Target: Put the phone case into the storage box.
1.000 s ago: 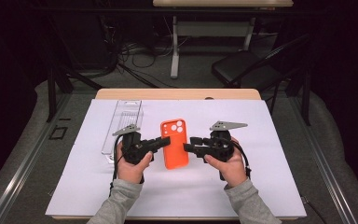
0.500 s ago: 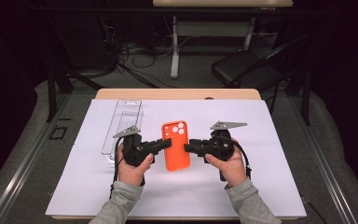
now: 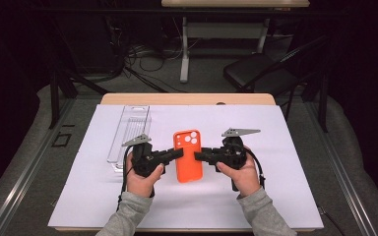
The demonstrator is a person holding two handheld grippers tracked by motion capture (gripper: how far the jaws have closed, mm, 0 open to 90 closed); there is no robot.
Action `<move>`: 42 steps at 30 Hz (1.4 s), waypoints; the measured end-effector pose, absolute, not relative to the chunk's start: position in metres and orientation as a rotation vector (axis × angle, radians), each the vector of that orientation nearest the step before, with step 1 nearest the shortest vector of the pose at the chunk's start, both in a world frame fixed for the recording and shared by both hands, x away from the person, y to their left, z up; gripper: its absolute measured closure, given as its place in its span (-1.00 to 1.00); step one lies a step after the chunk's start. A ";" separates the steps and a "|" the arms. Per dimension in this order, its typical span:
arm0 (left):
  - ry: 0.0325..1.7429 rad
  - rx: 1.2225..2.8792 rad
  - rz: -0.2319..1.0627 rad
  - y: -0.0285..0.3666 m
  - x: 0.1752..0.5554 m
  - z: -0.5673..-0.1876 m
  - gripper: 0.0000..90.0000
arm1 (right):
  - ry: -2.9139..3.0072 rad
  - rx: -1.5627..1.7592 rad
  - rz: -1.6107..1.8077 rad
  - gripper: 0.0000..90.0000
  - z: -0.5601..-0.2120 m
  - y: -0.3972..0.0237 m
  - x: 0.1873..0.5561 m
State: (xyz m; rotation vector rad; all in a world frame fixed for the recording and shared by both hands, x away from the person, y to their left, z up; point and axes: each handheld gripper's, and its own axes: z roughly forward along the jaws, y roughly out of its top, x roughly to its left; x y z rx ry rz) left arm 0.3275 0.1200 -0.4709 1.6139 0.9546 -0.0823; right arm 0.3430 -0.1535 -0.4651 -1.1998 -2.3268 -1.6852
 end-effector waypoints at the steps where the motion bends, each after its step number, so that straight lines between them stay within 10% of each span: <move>1: 0.953 1.616 -0.081 0.120 0.327 -0.471 0.81 | -2.325 -1.198 -1.684 0.46 -0.465 -0.154 0.343; 42: 0.946 1.618 -0.096 0.121 0.329 -0.473 0.81 | -2.235 -1.167 -1.689 0.80 -0.472 -0.160 0.349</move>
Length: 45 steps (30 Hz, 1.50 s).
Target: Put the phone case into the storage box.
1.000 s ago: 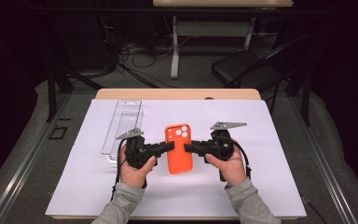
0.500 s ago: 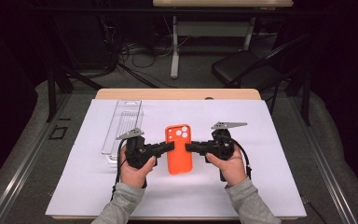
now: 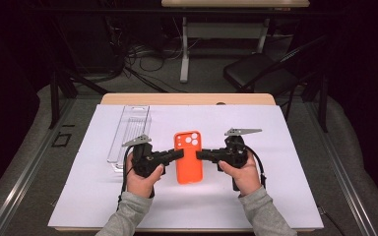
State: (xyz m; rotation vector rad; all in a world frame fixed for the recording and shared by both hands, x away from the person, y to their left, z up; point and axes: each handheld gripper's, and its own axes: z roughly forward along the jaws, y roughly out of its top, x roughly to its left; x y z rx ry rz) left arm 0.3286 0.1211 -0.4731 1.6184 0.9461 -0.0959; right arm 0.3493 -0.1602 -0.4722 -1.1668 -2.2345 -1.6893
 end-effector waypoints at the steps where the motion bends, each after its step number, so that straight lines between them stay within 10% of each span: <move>1: 0.946 1.618 -0.096 0.121 0.329 -0.473 0.81 | -2.237 -1.164 -1.691 0.81 -0.472 -0.160 0.349; 45: 0.930 1.624 -0.103 0.122 0.331 -0.470 0.78 | -2.208 -1.129 -1.733 0.83 -0.472 -0.164 0.350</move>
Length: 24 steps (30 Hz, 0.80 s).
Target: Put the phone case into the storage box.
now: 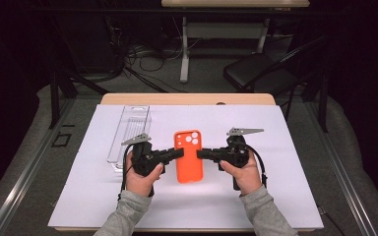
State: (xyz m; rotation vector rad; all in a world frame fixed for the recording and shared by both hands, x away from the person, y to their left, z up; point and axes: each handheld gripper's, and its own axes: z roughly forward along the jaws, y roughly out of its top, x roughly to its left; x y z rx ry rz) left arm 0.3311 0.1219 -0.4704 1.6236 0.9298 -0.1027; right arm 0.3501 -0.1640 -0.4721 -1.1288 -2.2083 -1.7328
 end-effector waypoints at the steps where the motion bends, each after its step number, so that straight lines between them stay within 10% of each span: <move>1: 0.931 1.622 -0.101 0.122 0.331 -0.470 0.78 | -2.208 -1.132 -1.728 0.83 -0.472 -0.164 0.350; 24: 0.955 1.620 -0.088 0.128 0.330 -0.464 0.41 | -2.226 -1.246 -1.753 0.83 -0.473 -0.170 0.351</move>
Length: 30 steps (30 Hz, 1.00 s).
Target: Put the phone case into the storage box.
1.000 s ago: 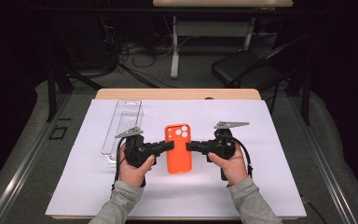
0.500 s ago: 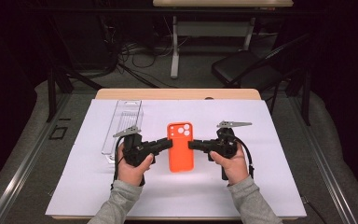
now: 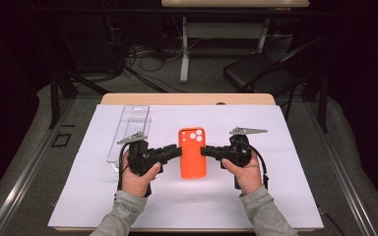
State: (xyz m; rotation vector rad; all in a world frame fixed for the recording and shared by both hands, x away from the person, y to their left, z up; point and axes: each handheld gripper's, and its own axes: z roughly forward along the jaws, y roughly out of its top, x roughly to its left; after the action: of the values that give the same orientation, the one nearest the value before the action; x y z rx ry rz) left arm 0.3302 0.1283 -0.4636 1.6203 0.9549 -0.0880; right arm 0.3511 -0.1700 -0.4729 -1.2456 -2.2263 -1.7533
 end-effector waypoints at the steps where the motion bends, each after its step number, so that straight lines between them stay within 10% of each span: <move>1: 0.954 1.627 -0.084 0.128 0.330 -0.463 0.40 | -2.229 -1.247 -1.755 0.83 -0.473 -0.170 0.351; 30: 0.863 1.722 0.160 0.133 0.329 -0.437 -0.04 | -2.302 -1.278 -1.785 0.83 -0.466 -0.171 0.346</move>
State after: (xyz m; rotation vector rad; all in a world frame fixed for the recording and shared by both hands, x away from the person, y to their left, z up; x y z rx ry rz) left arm 0.3291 0.1334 -0.4366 1.7216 0.8625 0.1604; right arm 0.3460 -0.1711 -0.4663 -1.2779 -2.3017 -1.7848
